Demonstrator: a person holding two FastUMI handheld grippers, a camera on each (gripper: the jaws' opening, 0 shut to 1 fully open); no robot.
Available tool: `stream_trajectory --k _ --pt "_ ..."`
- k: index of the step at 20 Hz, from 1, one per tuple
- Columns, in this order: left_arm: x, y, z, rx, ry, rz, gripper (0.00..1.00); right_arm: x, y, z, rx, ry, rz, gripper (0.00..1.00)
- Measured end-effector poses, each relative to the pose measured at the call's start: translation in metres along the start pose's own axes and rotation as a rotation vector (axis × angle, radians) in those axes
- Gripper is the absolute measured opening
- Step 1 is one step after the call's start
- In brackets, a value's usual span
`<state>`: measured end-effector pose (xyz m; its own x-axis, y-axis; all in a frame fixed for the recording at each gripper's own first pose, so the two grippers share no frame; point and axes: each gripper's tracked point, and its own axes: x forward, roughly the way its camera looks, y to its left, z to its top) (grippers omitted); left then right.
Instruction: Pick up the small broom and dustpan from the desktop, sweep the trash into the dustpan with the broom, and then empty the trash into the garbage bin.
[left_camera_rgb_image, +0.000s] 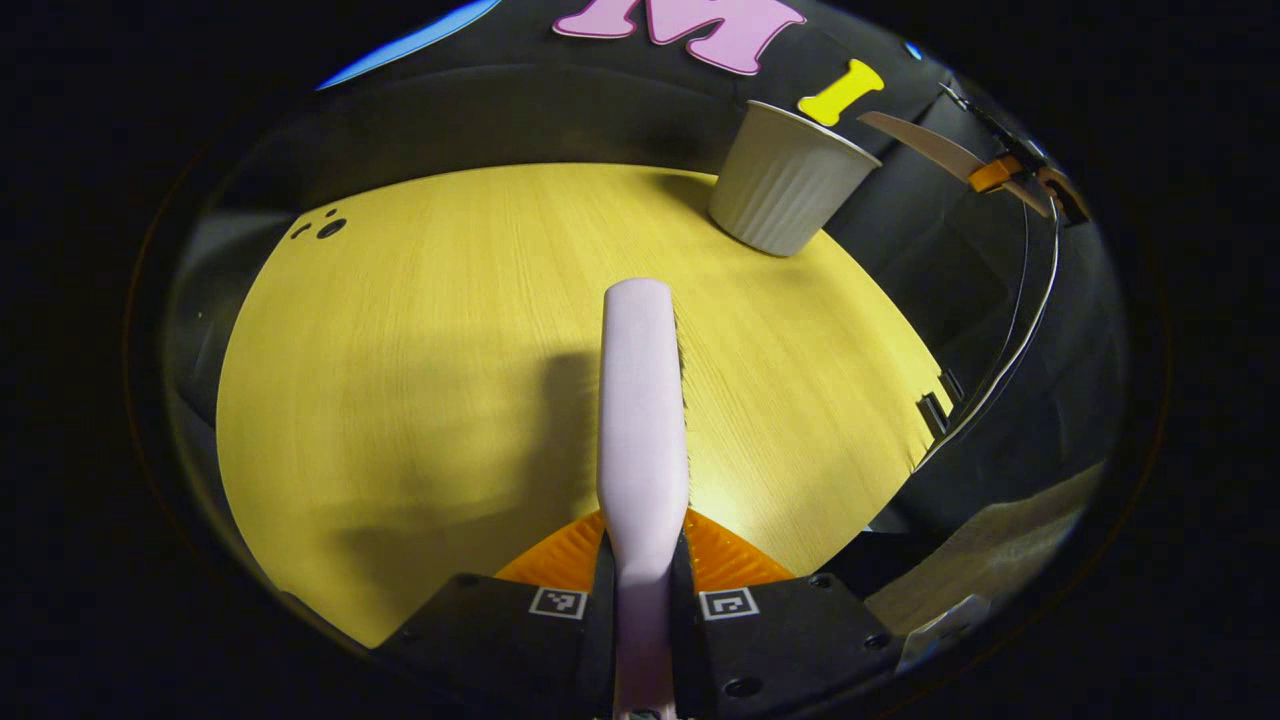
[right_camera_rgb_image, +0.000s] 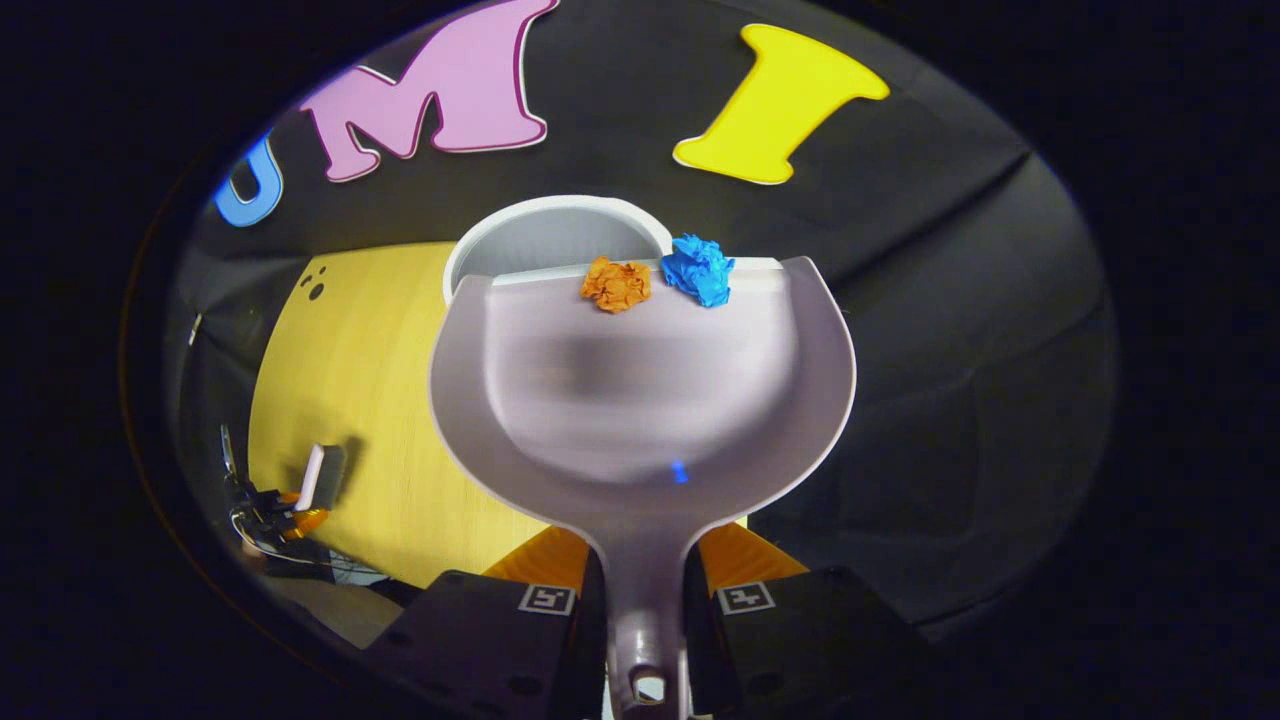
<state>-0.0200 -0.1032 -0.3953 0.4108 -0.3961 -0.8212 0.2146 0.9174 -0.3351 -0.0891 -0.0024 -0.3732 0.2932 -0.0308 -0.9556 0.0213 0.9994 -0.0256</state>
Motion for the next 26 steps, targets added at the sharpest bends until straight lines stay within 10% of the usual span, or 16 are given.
stream_trajectory --k 6,13,26 --pt "-0.001 0.015 -0.003 -0.053 -0.002 0.032 0.27 -0.02 -0.01 -0.001 -0.166 0.252 0.065 0.36" --pt "0.003 0.019 -0.001 -0.077 0.0 0.03 0.27 -0.033 -0.035 0.013 -0.347 0.332 -0.063 0.4" --pt "0.002 0.023 0.005 -0.05 0.015 0.056 0.25 -0.056 -0.039 0.027 -0.241 0.071 -0.033 0.32"
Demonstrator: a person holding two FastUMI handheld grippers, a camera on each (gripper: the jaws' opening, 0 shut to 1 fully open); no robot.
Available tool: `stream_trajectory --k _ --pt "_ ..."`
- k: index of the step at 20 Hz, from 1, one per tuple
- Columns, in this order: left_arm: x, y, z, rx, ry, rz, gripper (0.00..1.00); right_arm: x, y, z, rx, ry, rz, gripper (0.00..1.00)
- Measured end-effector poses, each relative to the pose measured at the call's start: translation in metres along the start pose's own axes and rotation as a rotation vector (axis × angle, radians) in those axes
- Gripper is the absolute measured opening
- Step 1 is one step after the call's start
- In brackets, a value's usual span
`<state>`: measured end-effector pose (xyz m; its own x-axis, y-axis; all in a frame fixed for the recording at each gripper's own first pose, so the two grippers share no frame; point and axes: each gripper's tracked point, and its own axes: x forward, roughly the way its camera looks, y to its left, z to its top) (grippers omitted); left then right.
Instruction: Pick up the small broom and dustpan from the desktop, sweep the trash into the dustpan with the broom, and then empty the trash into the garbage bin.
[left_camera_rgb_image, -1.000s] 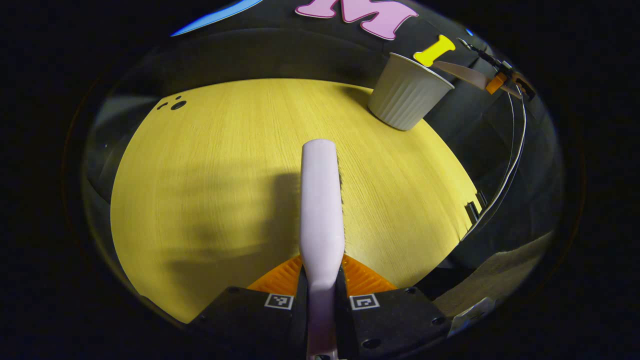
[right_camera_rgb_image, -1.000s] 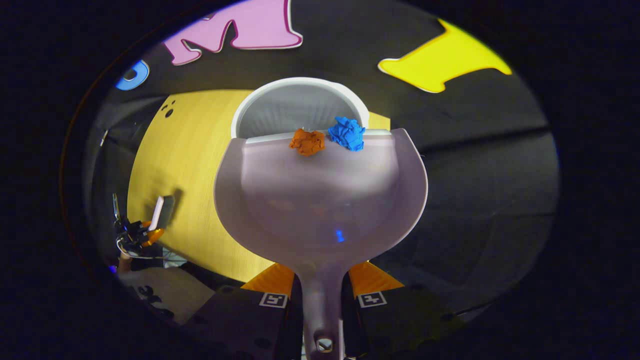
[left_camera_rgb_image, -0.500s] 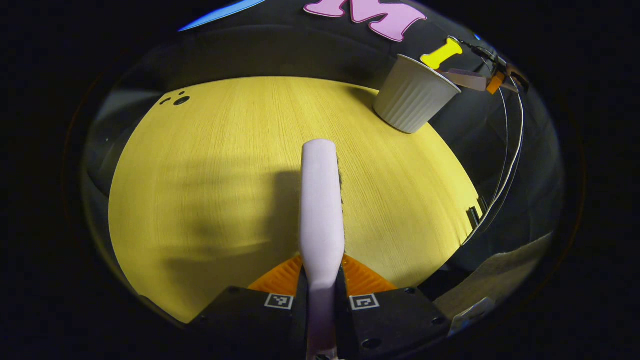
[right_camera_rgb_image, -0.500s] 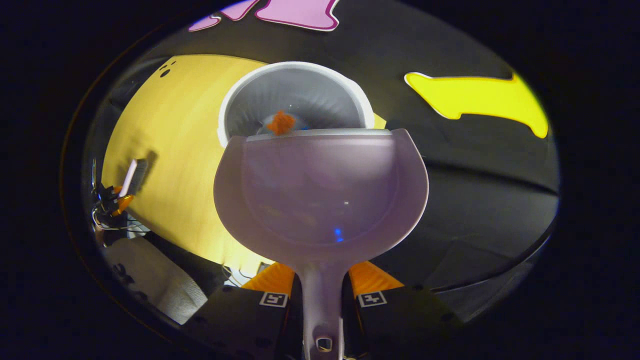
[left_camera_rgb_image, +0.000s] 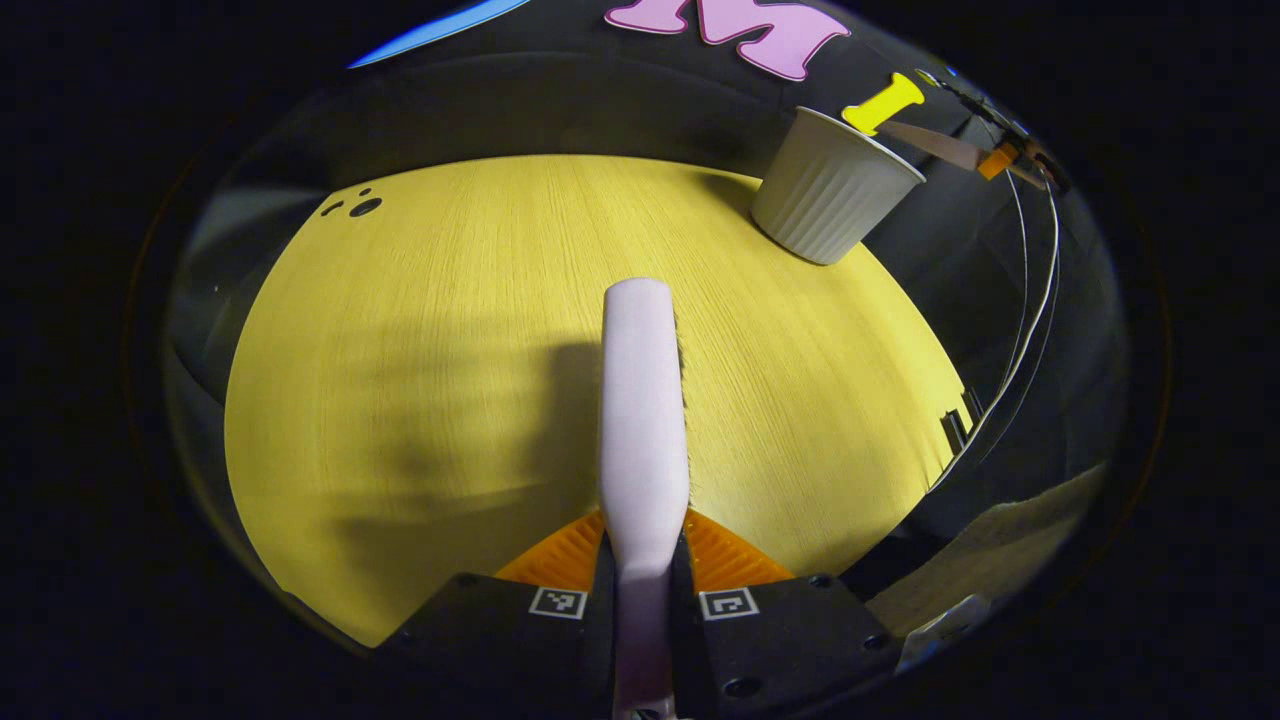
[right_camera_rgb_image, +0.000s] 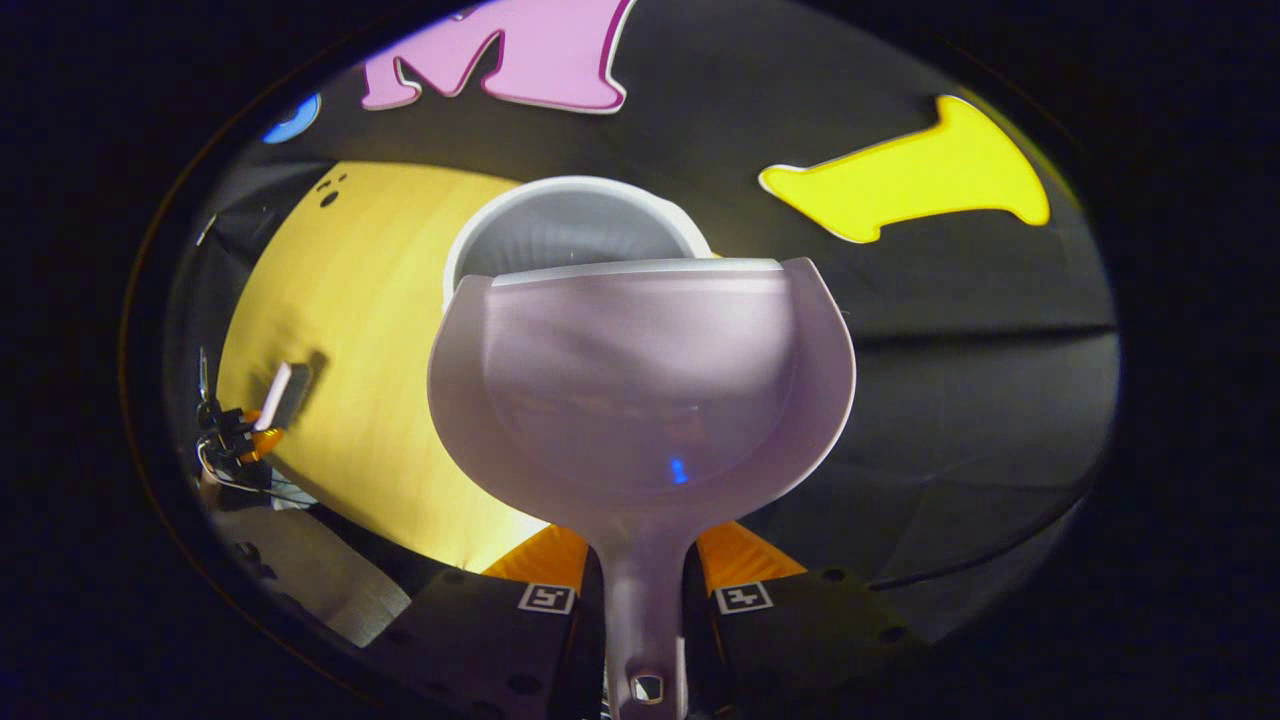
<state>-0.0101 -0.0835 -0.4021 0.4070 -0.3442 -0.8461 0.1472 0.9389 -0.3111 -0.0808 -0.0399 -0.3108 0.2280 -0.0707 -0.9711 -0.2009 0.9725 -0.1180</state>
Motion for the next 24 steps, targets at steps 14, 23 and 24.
stream_trajectory --k 14,23,24 --pt "-0.007 0.011 0.016 0.081 -0.006 0.068 0.27 0.032 0.215 -0.152 0.045 -0.144 0.279 0.36" --pt "0.015 0.024 0.015 0.103 0.006 0.135 0.27 0.152 0.316 -0.194 0.06 -0.081 0.321 0.4" --pt "0.021 0.026 0.013 0.105 0.015 0.148 0.27 0.157 0.32 -0.195 0.07 -0.078 0.325 0.36"
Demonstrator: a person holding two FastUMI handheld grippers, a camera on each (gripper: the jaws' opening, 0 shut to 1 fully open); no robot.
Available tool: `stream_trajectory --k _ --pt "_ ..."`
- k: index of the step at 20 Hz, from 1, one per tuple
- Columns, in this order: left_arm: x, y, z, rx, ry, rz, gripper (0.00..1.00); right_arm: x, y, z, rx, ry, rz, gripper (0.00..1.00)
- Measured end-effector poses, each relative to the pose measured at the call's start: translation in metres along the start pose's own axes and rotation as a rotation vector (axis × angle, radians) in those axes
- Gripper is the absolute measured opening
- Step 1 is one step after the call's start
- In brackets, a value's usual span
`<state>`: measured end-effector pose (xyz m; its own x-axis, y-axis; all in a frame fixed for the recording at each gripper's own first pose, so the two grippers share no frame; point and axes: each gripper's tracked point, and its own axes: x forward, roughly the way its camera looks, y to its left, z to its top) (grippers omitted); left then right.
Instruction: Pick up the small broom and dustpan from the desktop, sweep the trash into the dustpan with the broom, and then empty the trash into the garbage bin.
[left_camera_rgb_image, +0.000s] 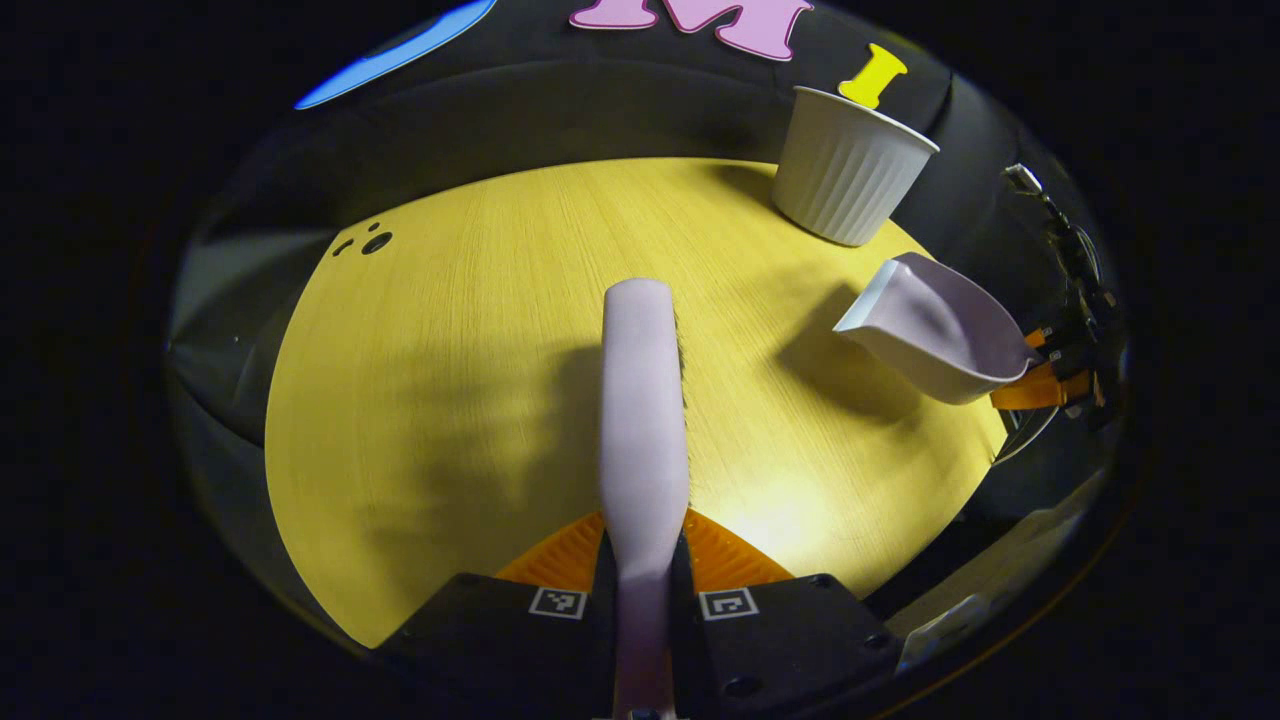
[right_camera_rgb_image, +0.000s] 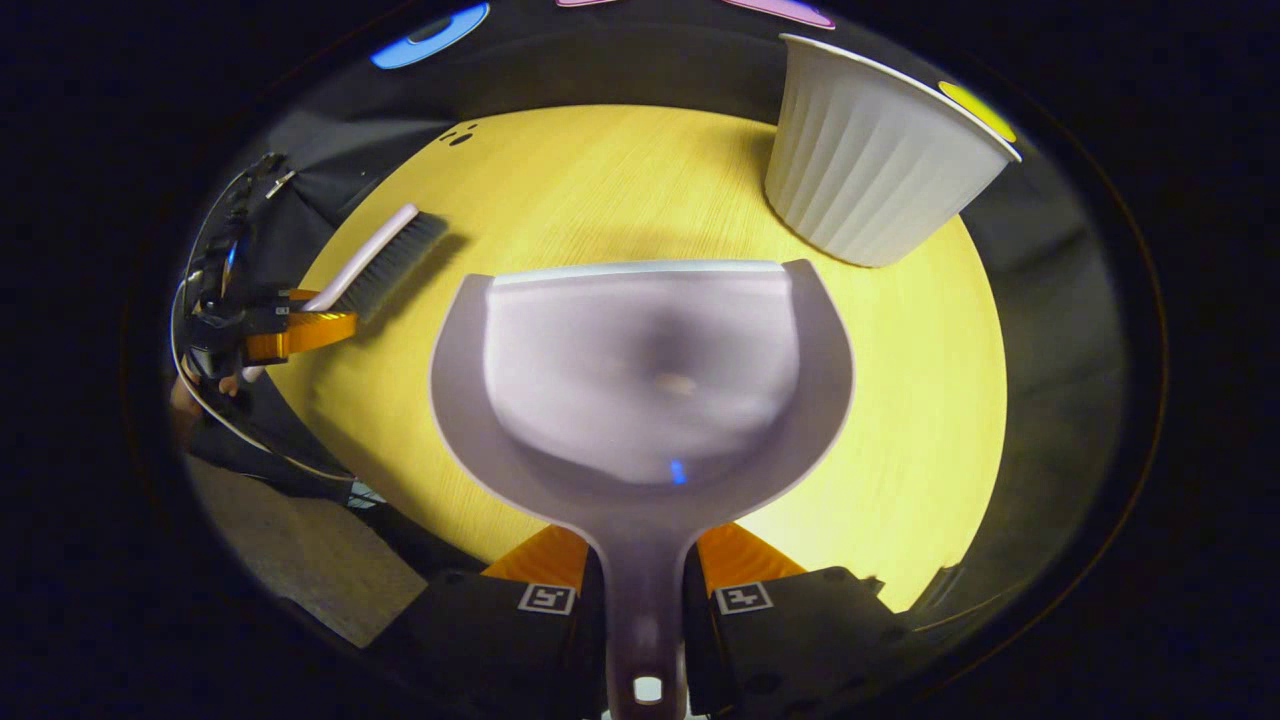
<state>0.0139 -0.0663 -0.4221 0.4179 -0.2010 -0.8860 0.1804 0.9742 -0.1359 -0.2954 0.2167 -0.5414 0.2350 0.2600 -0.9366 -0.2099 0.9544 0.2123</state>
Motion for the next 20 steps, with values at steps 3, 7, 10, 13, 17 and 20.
stream_trajectory --k 3,7,10,13,17,20 --pt "0.012 0.001 -0.002 0.0 0.016 0.028 0.27 0.006 0.005 -0.01 0.041 0.012 0.009 0.36" --pt "0.025 0.003 -0.008 -0.004 0.052 0.054 0.28 0.009 0.005 -0.011 0.034 0.013 -0.016 0.36" --pt "0.025 0.0 -0.006 0.006 0.045 0.061 0.28 0.009 0.003 -0.011 0.005 0.018 -0.022 0.36" --pt "0.024 0.001 -0.009 0.031 0.052 0.083 0.28 0.008 0.003 -0.013 -0.021 0.018 -0.02 0.36" --pt "0.024 0.003 -0.013 0.034 0.043 0.088 0.33 0.011 0.01 -0.029 -0.017 0.045 0.019 0.39" --pt "0.018 0.002 -0.013 0.033 0.035 0.1 0.36 0.007 0.013 -0.032 -0.044 0.054 0.018 0.43"
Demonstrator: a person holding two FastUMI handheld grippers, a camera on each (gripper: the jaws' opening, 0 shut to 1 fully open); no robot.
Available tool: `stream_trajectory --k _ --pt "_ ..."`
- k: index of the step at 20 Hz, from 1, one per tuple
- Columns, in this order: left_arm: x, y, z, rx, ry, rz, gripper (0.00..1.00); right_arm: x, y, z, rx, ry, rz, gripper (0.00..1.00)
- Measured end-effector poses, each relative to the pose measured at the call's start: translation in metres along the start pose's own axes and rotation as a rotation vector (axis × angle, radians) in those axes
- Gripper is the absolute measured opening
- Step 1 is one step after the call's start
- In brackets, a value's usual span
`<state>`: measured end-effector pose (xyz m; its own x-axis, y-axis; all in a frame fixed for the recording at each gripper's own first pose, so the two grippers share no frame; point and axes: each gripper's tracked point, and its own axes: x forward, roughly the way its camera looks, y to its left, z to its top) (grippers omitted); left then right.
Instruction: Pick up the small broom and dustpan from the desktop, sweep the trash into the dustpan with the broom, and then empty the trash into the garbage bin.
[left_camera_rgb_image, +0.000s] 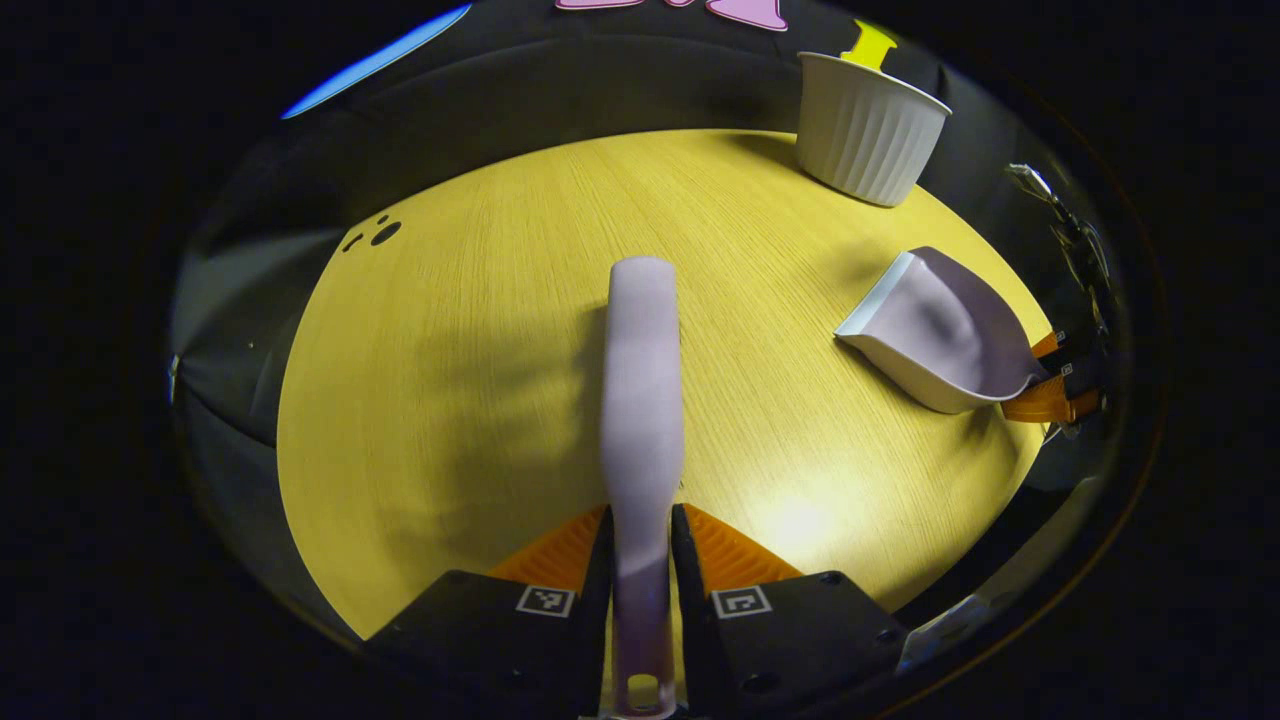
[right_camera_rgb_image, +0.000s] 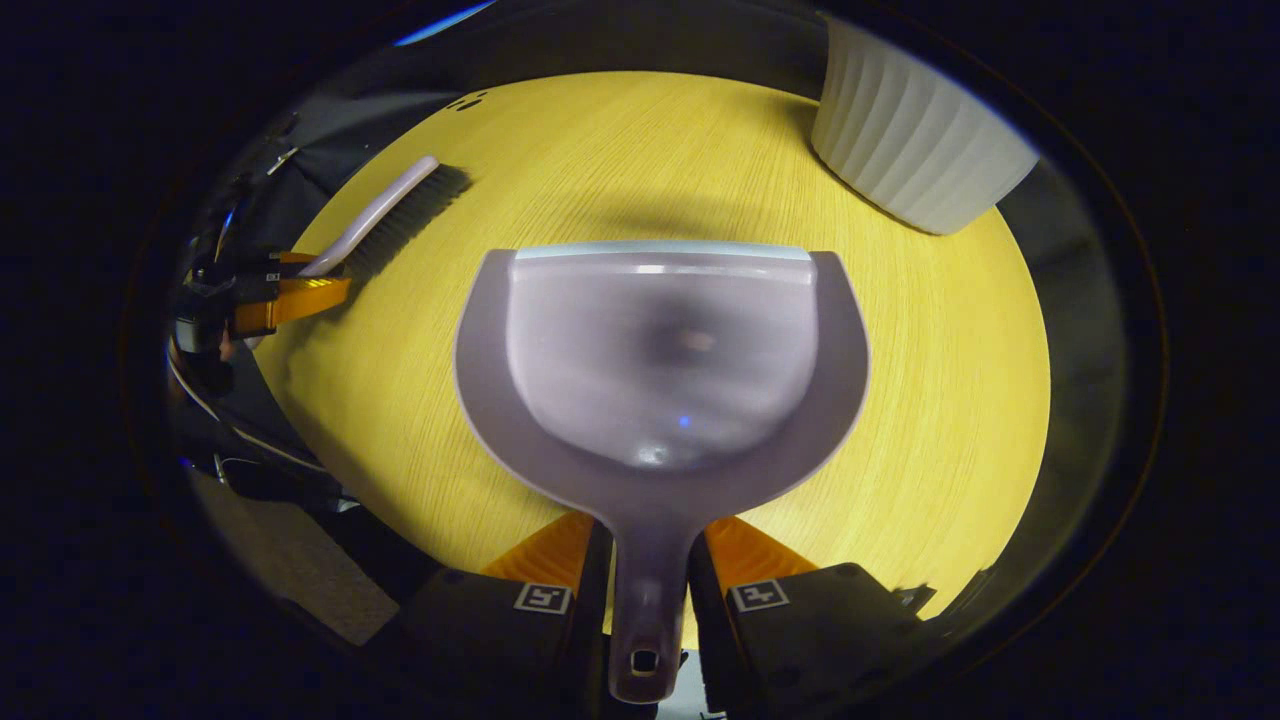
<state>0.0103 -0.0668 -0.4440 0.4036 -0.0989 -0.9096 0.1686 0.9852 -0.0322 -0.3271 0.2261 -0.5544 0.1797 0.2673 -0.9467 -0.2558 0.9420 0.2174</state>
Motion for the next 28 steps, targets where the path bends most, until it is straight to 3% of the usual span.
stream_trajectory --k 1,2,3,5,10,14,20,21,22,23,25,27,28 --pt "-0.004 0.001 0.001 -0.001 -0.007 0.008 0.41 -0.004 0.003 -0.001 0.002 -0.003 0.007 0.43" --pt "-0.008 0.001 0.0 0.0 -0.016 0.014 0.4 -0.008 0.004 -0.001 0.006 -0.008 0.012 0.35" --pt "-0.013 0.0 0.001 -0.002 -0.027 0.018 0.45 -0.015 0.003 -0.001 0.008 -0.016 0.015 0.43" --pt "-0.029 -0.005 0.004 -0.022 -0.05 0.012 0.49 -0.031 0.003 0.0 0.022 -0.036 0.025 0.43" --pt "-0.078 -0.01 0.029 -0.06 -0.163 0.016 0.48 -0.074 0.003 0.014 0.056 -0.139 0.033 0.43" --pt "-0.13 -0.001 0.072 -0.099 -0.339 0.037 0.5 -0.129 0.015 0.051 0.068 -0.321 0.021 0.43" --pt "-0.216 0.024 0.132 -0.129 -0.665 0.028 0.5 -0.223 0.042 0.133 0.047 -0.722 -0.046 0.43" --pt "-0.231 0.027 0.139 -0.127 -0.705 0.038 0.5 -0.237 0.046 0.143 0.021 -0.78 -0.07 0.34" --pt "-0.243 0.029 0.144 -0.123 -0.747 0.044 0.5 -0.252 0.051 0.149 -0.008 -0.842 -0.094 0.43" --pt "-0.254 0.029 0.148 -0.12 -0.785 0.044 0.5 -0.264 0.054 0.155 -0.031 -0.894 -0.113 0.34" --pt "-0.27 0.027 0.154 -0.113 -0.84 0.039 0.52 -0.278 0.067 0.159 -0.038 -0.964 -0.119 0.4" --pt "-0.275 0.023 0.151 -0.105 -0.853 0.038 0.53 -0.284 0.072 0.158 -0.015 -0.981 -0.106 0.36" --pt "-0.276 0.022 0.149 -0.104 -0.852 0.038 0.53 -0.287 0.071 0.16 -0.006 -0.996 -0.107 0.38"
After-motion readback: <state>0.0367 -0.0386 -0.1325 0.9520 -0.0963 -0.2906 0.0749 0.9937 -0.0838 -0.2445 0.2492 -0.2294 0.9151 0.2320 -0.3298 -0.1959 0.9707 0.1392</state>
